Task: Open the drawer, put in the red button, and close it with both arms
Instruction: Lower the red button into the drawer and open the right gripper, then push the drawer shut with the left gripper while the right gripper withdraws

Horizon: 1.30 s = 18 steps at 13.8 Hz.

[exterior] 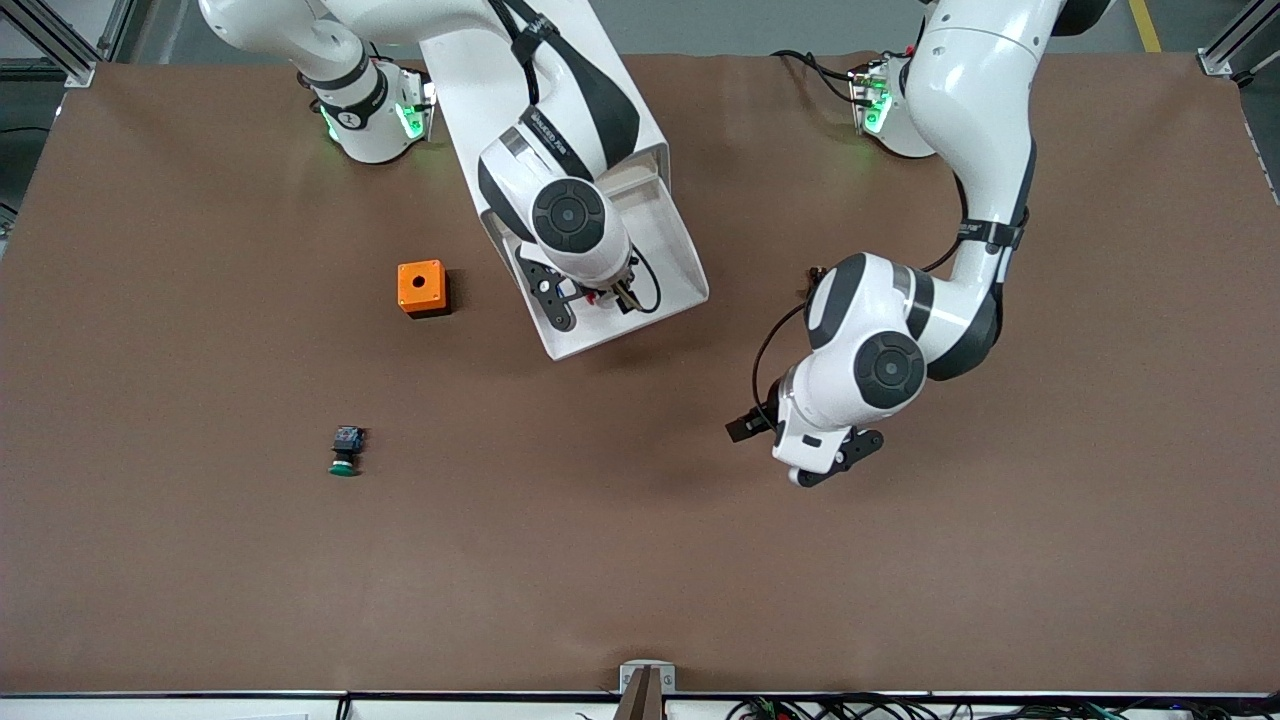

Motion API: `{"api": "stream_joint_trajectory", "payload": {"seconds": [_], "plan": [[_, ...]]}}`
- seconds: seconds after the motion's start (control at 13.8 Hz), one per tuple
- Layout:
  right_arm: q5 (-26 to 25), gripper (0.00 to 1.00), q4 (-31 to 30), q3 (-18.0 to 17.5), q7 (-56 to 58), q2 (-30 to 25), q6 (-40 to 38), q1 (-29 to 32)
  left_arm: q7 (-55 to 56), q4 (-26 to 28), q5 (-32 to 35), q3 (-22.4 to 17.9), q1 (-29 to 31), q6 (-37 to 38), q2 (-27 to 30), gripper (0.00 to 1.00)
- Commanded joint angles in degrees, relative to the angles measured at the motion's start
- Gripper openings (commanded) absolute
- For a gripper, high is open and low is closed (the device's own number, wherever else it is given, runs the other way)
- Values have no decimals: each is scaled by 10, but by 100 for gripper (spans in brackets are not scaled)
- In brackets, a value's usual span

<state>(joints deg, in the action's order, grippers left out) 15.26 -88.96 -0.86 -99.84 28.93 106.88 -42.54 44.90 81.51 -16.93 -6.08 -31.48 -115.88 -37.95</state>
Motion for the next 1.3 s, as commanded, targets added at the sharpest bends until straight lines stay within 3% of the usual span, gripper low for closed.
{"api": "stream_joint_trajectory", "payload": {"seconds": [0.0,0.07,0.22,0.29,0.51,0.8,1.23], "plan": [[14,17,0,6,-5,2,3,-4,-2,64,16,4,-26,-60,33,100],[14,20,1,6,-5,3,3,-5,2,81,16,5,-33,-79,39,100],[13,46,4,6,-6,2,-1,-4,32,94,3,5,-47,-90,41,100],[13,98,5,6,-7,2,-5,-4,87,95,2,6,-49,-91,40,100],[9,100,22,8,-4,-12,-32,1,119,95,8,4,-75,-87,45,100],[12,100,126,10,16,-30,-204,62,129,94,8,12,-95,-86,48,100],[-14,100,142,11,293,-117,-338,189,153,95,1,45,-136,-80,40,100]]}}
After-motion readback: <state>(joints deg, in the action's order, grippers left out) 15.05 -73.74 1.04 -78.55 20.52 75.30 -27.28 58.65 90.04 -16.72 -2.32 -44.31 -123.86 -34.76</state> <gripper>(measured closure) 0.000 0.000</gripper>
